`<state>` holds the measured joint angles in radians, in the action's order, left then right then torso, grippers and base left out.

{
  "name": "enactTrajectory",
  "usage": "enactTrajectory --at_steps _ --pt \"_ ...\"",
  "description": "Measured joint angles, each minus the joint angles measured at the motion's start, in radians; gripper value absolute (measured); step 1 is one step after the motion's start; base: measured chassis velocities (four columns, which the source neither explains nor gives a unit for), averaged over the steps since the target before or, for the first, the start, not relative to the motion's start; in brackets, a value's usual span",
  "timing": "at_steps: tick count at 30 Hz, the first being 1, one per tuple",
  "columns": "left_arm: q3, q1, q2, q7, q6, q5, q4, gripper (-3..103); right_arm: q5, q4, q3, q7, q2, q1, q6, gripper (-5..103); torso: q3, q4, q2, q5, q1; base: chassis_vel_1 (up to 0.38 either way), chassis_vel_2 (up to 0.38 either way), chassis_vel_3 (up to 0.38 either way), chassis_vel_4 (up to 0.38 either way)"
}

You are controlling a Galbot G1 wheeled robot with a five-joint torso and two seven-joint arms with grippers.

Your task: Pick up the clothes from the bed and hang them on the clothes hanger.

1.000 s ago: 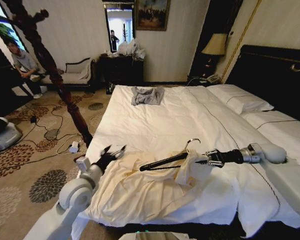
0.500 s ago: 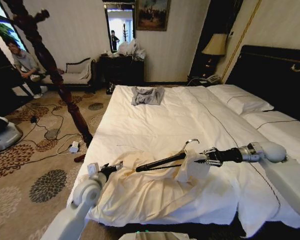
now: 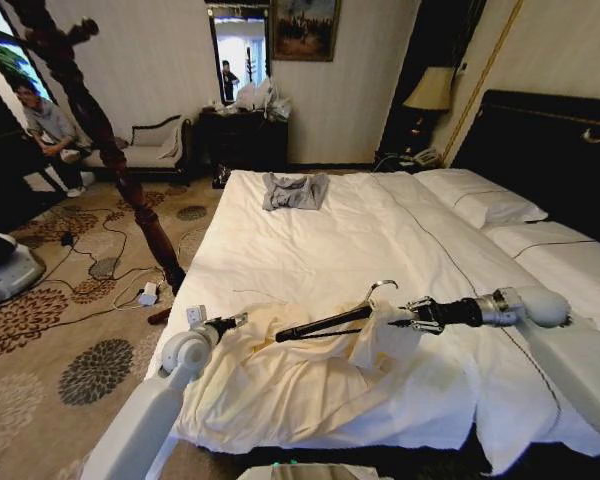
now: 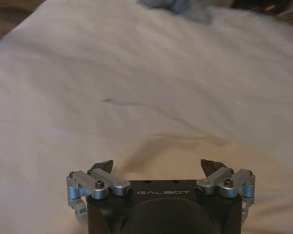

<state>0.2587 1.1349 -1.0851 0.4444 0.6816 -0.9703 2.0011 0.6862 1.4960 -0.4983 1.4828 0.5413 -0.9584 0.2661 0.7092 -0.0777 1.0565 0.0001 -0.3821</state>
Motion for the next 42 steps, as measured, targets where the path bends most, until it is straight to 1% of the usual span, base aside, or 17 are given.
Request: enactTrajectory --at_steps 6,10,13,17,18,20,21,24,25,27,29,33,35,36,39,40,42 --pt "-0.034 0.094 0.021 -0.022 -0.003 0.049 0.086 100 0.019 -0.006 0.004 -0.035 0.008 0.01 0.0 19 0.0 0.0003 0.0 -0.0001 0.0 0.0 0.0 0.0 0.0" --pt "-0.052 0.13 0.02 -0.031 -0.004 0.083 0.095 100 0.037 -0.009 0.005 -0.049 0.01 0.013 -0.003 19 0.0 0.0001 0.0 0.0 0.0 0.0 0.0 0.0 0.0" --pt "-0.095 0.158 0.012 -0.037 -0.009 0.12 0.102 100 0.089 0.001 0.004 -0.074 0.008 0.008 -0.017 19 0.0 0.0001 0.0 -0.0001 0.0 0.0 0.0 0.0 0.0" --pt "-0.12 0.164 0.009 -0.039 -0.017 0.167 0.087 100 0.091 0.01 0.003 -0.08 0.006 0.003 -0.018 19 0.0 -0.0002 0.0 -0.0001 0.0 0.0 0.0 0.0 0.0" --pt "-0.123 0.166 0.008 -0.038 -0.019 0.174 0.082 102 0.091 0.013 0.003 -0.082 0.005 0.002 -0.019 19 0.0 -0.0002 0.0 -0.0001 0.0 0.0 0.0 0.0 0.0" --pt "-0.129 0.181 0.001 -0.032 -0.023 0.19 0.072 93 0.095 0.029 -0.005 -0.093 0.001 -0.005 -0.019 19 0.0 0.0 0.0 -0.0002 0.0 0.0 0.0 0.0 0.0" --pt "-0.129 0.181 0.001 -0.032 -0.023 0.19 0.072 93 0.095 0.029 -0.005 -0.093 0.001 -0.005 -0.019 19 0.0 0.0 0.0 -0.0002 0.0 0.0 0.0 0.0 0.0" --pt "-0.117 0.209 0.0 -0.03 -0.031 0.2 0.079 77 0.098 0.037 -0.014 -0.101 -0.003 -0.006 -0.019 19 0.0 -0.0001 0.0 -0.0002 0.0 0.0 0.0 0.0 0.0" --pt "-0.117 0.209 0.0 -0.03 -0.031 0.2 0.079 77 0.098 0.037 -0.014 -0.101 -0.003 -0.006 -0.019 19 0.0 -0.0001 0.0 -0.0002 0.0 0.0 0.0 0.0 0.0" --pt "-0.096 0.23 0.002 -0.035 -0.046 0.213 0.086 66 0.099 0.043 -0.017 -0.106 -0.004 -0.007 -0.019 19 0.0 0.0 0.0 -0.0001 0.0 0.0 0.0 0.0 0.0" --pt "-0.091 0.234 0.002 -0.038 -0.05 0.217 0.086 66 0.099 0.045 -0.017 -0.107 -0.004 -0.007 -0.019 19 0.0 0.0 0.0 -0.0002 0.0 0.0 0.0 0.0 0.0" --pt "-0.054 0.268 0.005 -0.087 -0.096 0.276 0.098 45 0.097 0.05 -0.017 -0.109 -0.001 -0.011 -0.018 19 0.0 0.0 0.0 -0.0002 0.0 0.0 0.0 0.0 0.0" --pt "-0.047 0.274 0.006 -0.098 -0.105 0.287 0.101 45 0.096 0.05 -0.017 -0.109 -0.001 -0.011 -0.018 19 0.0 0.0 0.0 -0.0001 0.0 0.0 0.0 0.0 0.0" --pt "-0.034 0.284 0.008 -0.12 -0.124 0.303 0.111 34 0.094 0.048 -0.017 -0.109 0.0 -0.01 -0.017 19 0.0 0.0001 0.0 -0.0002 0.0 0.0 0.0 0.0 0.0" --pt "-0.026 0.288 0.011 -0.137 -0.141 0.31 0.116 29 0.094 0.046 -0.017 -0.109 0.0 -0.009 -0.016 19 0.0 0.0001 0.0 -0.0001 0.0 0.0 0.0 0.0 0.0" --pt "-0.022 0.291 0.013 -0.155 -0.157 0.316 0.12 24 0.093 0.044 -0.017 -0.109 0.0 -0.009 -0.016 19 0.0 0.0 0.0 -0.0002 0.0 0.0 0.0 0.0 0.0" --pt "-0.014 0.292 0.012 -0.194 -0.22 0.346 0.123 12 0.092 0.041 -0.015 -0.108 0.003 -0.008 -0.014 19 0.0 0.0 0.0 -0.0001 0.0 0.0 0.0 0.0 0.0"
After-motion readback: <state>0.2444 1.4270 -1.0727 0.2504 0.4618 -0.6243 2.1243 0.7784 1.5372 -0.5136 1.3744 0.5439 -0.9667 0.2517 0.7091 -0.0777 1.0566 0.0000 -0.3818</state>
